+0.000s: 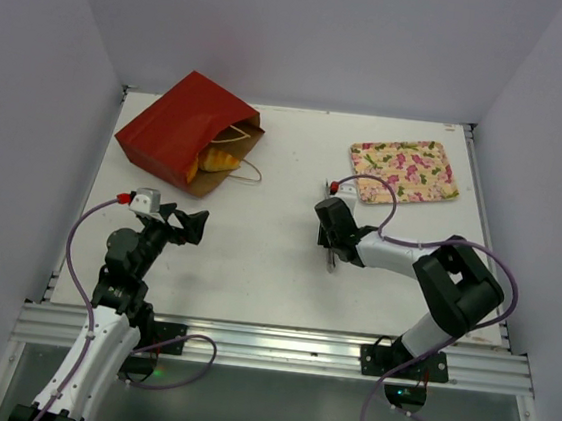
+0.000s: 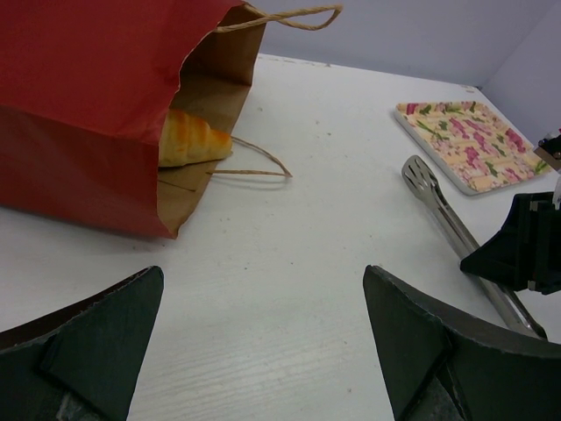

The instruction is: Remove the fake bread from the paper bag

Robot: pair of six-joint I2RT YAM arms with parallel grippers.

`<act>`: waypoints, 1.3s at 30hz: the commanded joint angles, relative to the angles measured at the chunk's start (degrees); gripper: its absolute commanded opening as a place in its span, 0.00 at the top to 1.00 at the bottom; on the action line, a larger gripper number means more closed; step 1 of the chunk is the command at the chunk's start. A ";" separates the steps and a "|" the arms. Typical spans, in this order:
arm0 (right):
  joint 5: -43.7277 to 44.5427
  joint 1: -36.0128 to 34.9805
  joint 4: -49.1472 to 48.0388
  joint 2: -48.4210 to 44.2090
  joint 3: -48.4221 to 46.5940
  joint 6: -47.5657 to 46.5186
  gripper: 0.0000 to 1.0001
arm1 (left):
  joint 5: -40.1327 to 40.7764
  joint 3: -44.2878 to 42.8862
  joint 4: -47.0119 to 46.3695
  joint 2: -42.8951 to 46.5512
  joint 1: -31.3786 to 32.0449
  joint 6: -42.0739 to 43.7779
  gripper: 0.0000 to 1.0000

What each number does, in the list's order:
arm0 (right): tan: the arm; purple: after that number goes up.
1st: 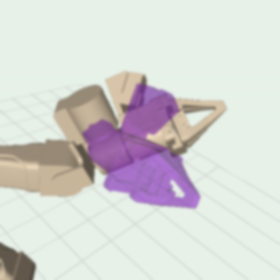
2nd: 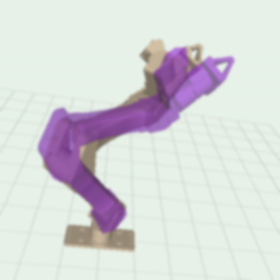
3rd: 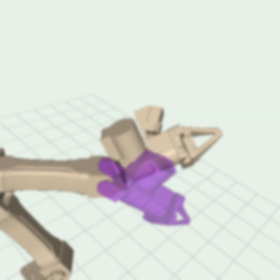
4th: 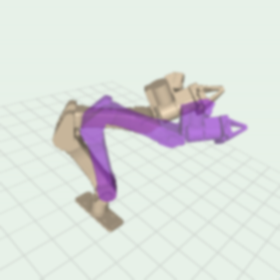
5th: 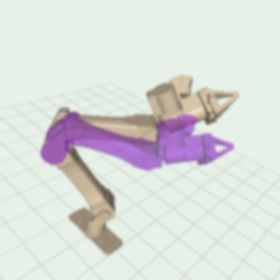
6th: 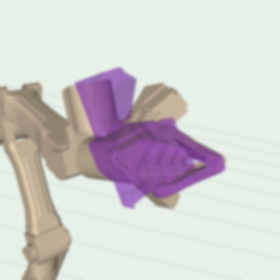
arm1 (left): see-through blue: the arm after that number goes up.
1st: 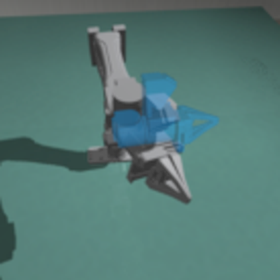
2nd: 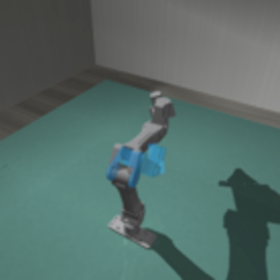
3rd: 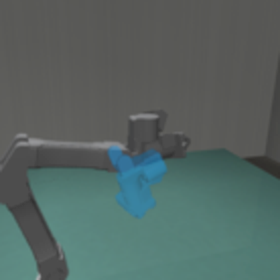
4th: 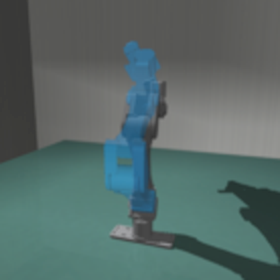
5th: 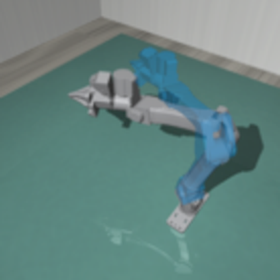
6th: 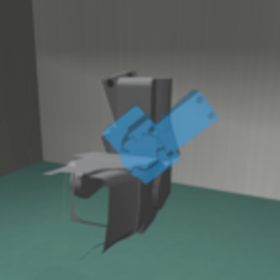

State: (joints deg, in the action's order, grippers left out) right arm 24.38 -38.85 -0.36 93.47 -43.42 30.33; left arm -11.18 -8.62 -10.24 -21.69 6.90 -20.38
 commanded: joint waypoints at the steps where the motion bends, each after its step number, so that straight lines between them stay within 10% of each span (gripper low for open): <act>1: 0.49 0.09 4.31 -1.70 -1.14 -1.14 0.68 | -1.12 0.19 -2.68 0.16 0.05 0.25 0.00; 13: 2.08 0.09 8.80 -8.91 -3.87 -5.01 0.74 | -1.65 0.19 -2.94 0.07 0.05 0.43 0.00; 39: -30.44 0.00 6.95 -4.80 -17.13 -10.55 0.59 | -1.65 0.01 -2.59 -0.01 0.14 0.08 0.00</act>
State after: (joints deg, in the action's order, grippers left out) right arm -2.59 -38.87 7.73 87.15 -57.08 21.04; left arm -12.36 -8.62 -10.26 -21.67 6.90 -20.38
